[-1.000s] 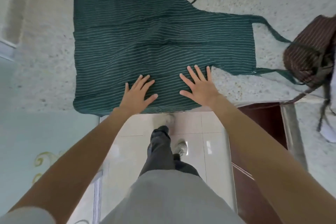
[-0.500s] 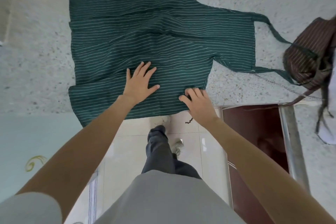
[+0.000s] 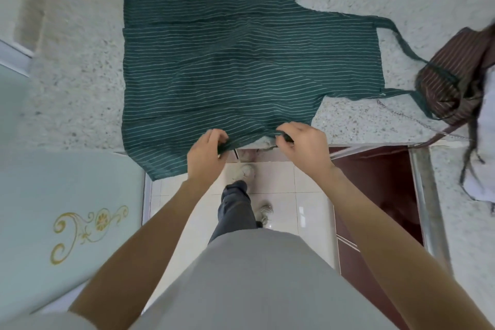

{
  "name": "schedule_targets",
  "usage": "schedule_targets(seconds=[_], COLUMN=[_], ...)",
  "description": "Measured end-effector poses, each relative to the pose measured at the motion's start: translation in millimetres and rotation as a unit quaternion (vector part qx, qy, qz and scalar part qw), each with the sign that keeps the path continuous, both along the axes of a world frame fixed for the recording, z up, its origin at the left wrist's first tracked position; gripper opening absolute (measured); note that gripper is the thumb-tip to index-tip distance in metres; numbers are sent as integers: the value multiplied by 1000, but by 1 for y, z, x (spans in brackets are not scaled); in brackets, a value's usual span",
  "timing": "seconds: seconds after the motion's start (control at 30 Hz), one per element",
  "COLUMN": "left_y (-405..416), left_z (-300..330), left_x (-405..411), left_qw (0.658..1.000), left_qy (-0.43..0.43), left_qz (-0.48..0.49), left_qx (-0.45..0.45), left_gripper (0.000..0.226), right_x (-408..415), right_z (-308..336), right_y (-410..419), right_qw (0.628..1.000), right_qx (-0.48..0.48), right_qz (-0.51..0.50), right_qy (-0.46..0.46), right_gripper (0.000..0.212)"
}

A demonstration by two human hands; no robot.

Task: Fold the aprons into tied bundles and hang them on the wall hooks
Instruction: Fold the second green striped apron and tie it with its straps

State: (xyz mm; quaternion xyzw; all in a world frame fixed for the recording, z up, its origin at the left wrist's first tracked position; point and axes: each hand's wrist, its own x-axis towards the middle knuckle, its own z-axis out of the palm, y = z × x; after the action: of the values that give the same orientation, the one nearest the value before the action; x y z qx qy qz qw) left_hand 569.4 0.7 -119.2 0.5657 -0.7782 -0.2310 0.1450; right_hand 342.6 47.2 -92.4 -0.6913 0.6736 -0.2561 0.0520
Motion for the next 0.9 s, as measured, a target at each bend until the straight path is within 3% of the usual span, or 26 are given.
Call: schedule_targets(seconds=[0.17,0.3,0.47,0.6,0.7,0.77,0.9], left_y=[13,29,51,53,47,35,-3], left_z=[24,38,45,50,59,69,85], left_x=[38,83,106,112,112,109,100], left_qw=[999,999,999,997,994,993,991], left_qy=[-11,-33,-32,-57,-62,-63,-41], left_qz=[-31,-1,0,48,87,97,98], left_qx=[-1,-2,18,14,6,1,-79], left_gripper=[33,34,16,18,21,22,19], right_x=[-4,-2,-8,-18,-26,-29,-32], right_z=[6,6,18,27,41,51,65], right_y=[32,50,68,87,88,76,35], right_qw=[996,976,969,972,974,980,989], right_qx=[-12,16,47,115,188,175,78], right_qz=[-7,38,56,142,128,60,-9], right_qy=[91,212,235,151,9,-68,-122], right_gripper=[19,37,48,49,25,18,14])
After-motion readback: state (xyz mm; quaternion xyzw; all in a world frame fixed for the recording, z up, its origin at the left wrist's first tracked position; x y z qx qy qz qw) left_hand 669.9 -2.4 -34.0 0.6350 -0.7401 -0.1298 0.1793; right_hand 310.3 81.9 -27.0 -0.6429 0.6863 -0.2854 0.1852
